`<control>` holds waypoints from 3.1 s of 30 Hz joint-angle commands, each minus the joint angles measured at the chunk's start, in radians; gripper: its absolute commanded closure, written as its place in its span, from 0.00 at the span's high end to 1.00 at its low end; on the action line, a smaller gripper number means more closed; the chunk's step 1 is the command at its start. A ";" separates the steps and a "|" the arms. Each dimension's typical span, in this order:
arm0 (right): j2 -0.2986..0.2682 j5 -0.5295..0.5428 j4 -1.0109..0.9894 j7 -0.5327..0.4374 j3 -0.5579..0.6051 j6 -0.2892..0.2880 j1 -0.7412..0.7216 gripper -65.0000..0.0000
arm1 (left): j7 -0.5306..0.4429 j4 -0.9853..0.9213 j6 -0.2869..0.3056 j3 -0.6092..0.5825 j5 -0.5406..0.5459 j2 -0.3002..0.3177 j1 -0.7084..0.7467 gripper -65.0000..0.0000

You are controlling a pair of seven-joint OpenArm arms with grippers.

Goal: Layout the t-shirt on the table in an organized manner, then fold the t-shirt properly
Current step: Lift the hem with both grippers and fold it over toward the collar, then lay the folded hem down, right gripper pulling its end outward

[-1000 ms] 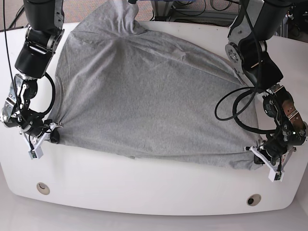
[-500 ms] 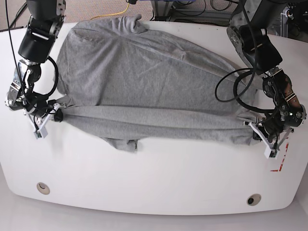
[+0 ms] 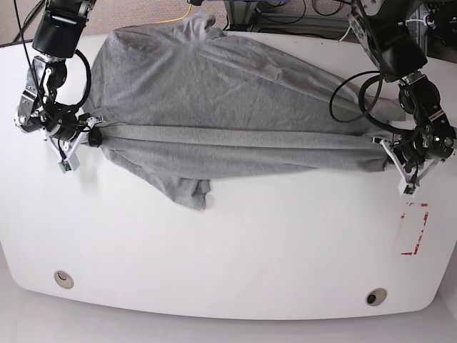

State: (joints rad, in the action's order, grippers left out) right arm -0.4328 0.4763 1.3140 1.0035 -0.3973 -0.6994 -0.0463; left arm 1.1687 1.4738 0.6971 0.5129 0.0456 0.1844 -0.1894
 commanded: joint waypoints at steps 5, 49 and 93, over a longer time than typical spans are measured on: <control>-0.025 0.003 0.083 -0.013 -0.013 0.001 0.006 0.45 | 0.012 0.021 0.001 0.000 0.004 0.043 0.001 0.00; 0.148 0.005 -0.256 -0.174 0.176 0.001 -0.232 0.91 | 0.021 0.024 0.001 -0.044 0.006 0.043 -0.005 0.11; 0.134 0.005 -0.109 -0.097 0.288 0.001 -0.218 0.02 | 0.023 0.066 0.001 -0.041 0.004 0.039 -0.003 0.11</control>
State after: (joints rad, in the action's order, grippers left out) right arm -0.2699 0.4946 1.1831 0.9020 -0.1040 -0.7071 -0.2260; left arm 1.2037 1.5204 0.6975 0.4713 0.0463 0.2089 -0.1764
